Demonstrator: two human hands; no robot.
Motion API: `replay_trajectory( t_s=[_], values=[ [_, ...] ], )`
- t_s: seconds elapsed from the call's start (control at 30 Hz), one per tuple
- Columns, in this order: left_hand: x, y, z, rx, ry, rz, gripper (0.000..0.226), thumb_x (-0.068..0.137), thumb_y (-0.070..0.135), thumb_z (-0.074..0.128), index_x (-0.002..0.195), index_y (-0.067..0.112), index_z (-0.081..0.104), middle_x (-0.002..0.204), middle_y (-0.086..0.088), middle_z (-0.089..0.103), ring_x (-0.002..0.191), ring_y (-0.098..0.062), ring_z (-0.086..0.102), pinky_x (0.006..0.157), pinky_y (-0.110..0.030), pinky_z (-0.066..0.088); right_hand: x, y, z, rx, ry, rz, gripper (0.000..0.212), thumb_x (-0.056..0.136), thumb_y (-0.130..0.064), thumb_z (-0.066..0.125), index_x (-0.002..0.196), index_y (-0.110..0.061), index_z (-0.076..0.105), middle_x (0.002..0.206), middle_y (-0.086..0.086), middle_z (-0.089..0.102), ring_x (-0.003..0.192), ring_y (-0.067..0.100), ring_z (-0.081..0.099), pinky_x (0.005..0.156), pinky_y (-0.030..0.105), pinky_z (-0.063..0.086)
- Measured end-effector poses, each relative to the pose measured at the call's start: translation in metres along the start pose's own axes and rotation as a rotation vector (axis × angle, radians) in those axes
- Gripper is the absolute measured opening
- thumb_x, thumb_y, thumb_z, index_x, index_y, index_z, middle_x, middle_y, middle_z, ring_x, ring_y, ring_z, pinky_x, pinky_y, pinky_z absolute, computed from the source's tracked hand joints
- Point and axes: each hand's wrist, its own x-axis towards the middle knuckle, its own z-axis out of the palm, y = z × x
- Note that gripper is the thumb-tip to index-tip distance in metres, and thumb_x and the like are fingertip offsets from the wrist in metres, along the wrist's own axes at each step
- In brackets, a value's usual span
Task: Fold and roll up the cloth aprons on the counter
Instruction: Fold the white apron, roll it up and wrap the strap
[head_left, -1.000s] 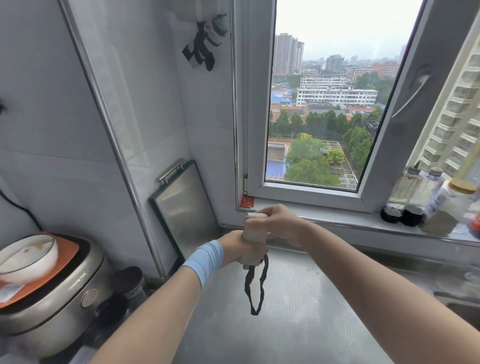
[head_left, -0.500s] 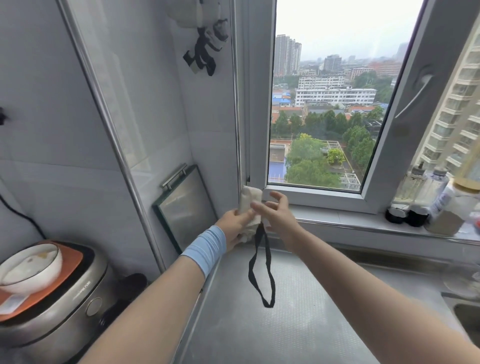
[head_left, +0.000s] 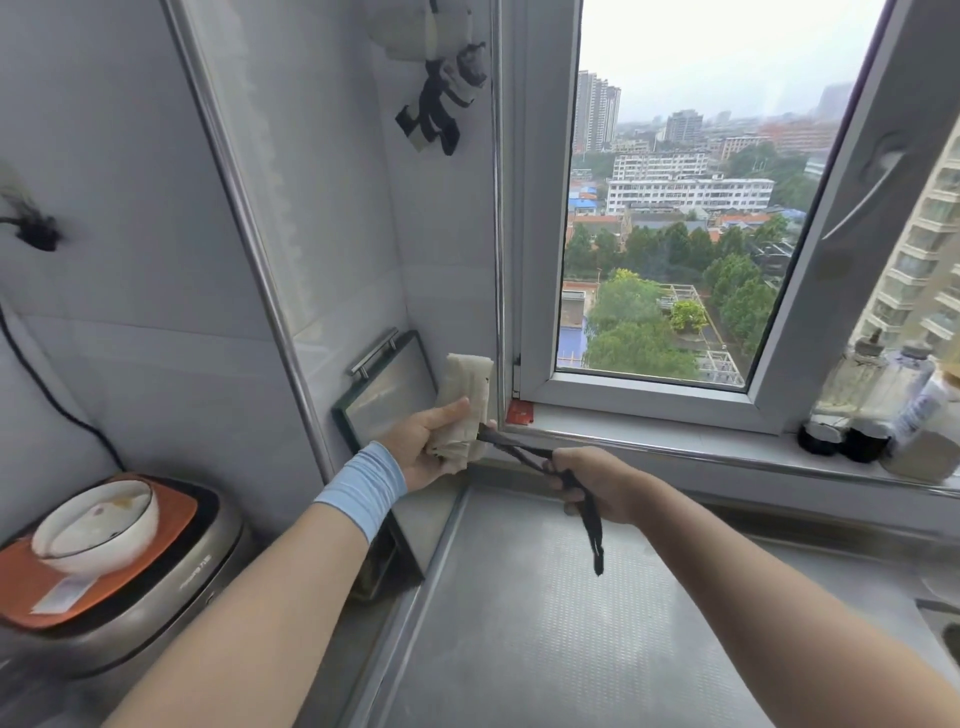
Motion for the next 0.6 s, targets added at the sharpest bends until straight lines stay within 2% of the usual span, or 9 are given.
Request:
replay_trajectory(
  t_s=[0.07, 0.1, 0.17, 0.23, 0.27, 0.37, 0.43, 0.5, 0.6],
  values=[
    [-0.003, 0.002, -0.002, 0.092, -0.137, 0.013, 0.042, 0.086, 0.025, 0.068, 0.123, 0.007, 0.062, 0.124, -0.013, 0.063, 0.120, -0.034, 0.046, 0.089, -0.040, 0.038, 0.005, 0.002, -0.001, -0.131, 0.042, 0.057, 0.015, 0.089, -0.013, 0.042, 0.078, -0.015, 0.052, 0.059, 0.000, 0.043, 0.048, 0.014, 0.022, 0.051, 0.027, 0.023],
    [-0.003, 0.001, 0.001, 0.166, -0.209, 0.001, 0.042, 0.088, 0.022, 0.065, 0.127, 0.008, 0.060, 0.133, -0.015, 0.057, 0.126, -0.035, 0.041, 0.089, -0.043, 0.041, 0.006, 0.000, 0.000, -0.194, 0.068, 0.078, 0.014, 0.088, -0.014, 0.043, 0.078, -0.014, 0.053, 0.057, -0.001, 0.042, 0.047, 0.014, 0.023, 0.050, 0.026, 0.022],
    [-0.005, -0.004, 0.012, 0.345, -0.316, -0.064, 0.042, 0.089, 0.016, 0.063, 0.130, 0.008, 0.058, 0.137, -0.021, 0.052, 0.124, -0.037, 0.040, 0.083, -0.045, 0.044, 0.008, -0.011, 0.002, -0.306, 0.114, 0.103, 0.010, 0.081, -0.021, 0.049, 0.076, -0.015, 0.054, 0.056, -0.001, 0.044, 0.045, 0.014, 0.026, 0.048, 0.024, 0.022],
    [-0.004, -0.015, 0.026, 0.579, -0.387, -0.168, 0.039, 0.086, 0.013, 0.067, 0.125, 0.008, 0.062, 0.132, -0.027, 0.054, 0.114, -0.036, 0.046, 0.090, -0.052, 0.042, 0.010, -0.021, 0.002, -0.466, 0.143, 0.088, 0.011, 0.071, -0.027, 0.052, 0.071, -0.016, 0.055, 0.060, 0.001, 0.049, 0.046, 0.014, 0.035, 0.047, 0.024, 0.026],
    [-0.003, -0.021, 0.034, 0.735, -0.388, -0.227, 0.036, 0.084, 0.015, 0.070, 0.119, 0.010, 0.065, 0.128, -0.027, 0.057, 0.106, -0.034, 0.053, 0.091, -0.053, 0.044, 0.012, -0.026, 0.001, -0.530, 0.159, 0.086, 0.012, 0.073, -0.027, 0.051, 0.070, -0.016, 0.055, 0.062, 0.002, 0.051, 0.049, 0.016, 0.039, 0.047, 0.024, 0.029],
    [0.002, -0.043, 0.048, 1.292, -0.282, -0.373, 0.033, 0.073, 0.032, 0.078, 0.105, 0.025, 0.072, 0.110, -0.013, 0.070, 0.091, -0.027, 0.067, 0.084, -0.047, 0.055, 0.010, -0.043, 0.003, -0.436, 0.205, 0.130, 0.019, 0.084, -0.021, 0.042, 0.070, -0.014, 0.052, 0.064, 0.005, 0.055, 0.048, 0.018, 0.040, 0.047, 0.024, 0.028],
    [0.008, -0.060, 0.046, 1.532, -0.157, -0.418, 0.037, 0.069, 0.038, 0.078, 0.105, 0.030, 0.071, 0.102, -0.005, 0.072, 0.086, -0.025, 0.070, 0.072, -0.037, 0.059, 0.009, -0.052, 0.002, -0.363, 0.230, 0.094, 0.021, 0.088, -0.016, 0.038, 0.069, -0.015, 0.048, 0.067, 0.005, 0.056, 0.046, 0.016, 0.037, 0.047, 0.024, 0.026],
    [0.013, -0.080, 0.033, 1.545, -0.009, -0.434, 0.041, 0.067, 0.039, 0.079, 0.108, 0.031, 0.071, 0.097, -0.001, 0.073, 0.078, -0.021, 0.069, 0.065, -0.030, 0.058, 0.006, -0.057, -0.002, -0.270, 0.213, 0.034, 0.024, 0.087, -0.012, 0.034, 0.066, -0.018, 0.042, 0.060, 0.002, 0.049, 0.051, 0.017, 0.034, 0.051, 0.027, 0.025],
    [0.017, -0.103, 0.014, 1.421, 0.224, -0.382, 0.045, 0.062, 0.041, 0.079, 0.106, 0.030, 0.073, 0.091, 0.003, 0.072, 0.077, -0.017, 0.070, 0.068, -0.029, 0.060, 0.003, -0.053, -0.010, -0.206, 0.134, -0.034, 0.025, 0.085, -0.011, 0.033, 0.064, -0.020, 0.041, 0.060, 0.000, 0.046, 0.056, 0.016, 0.032, 0.054, 0.030, 0.024]
  ],
)
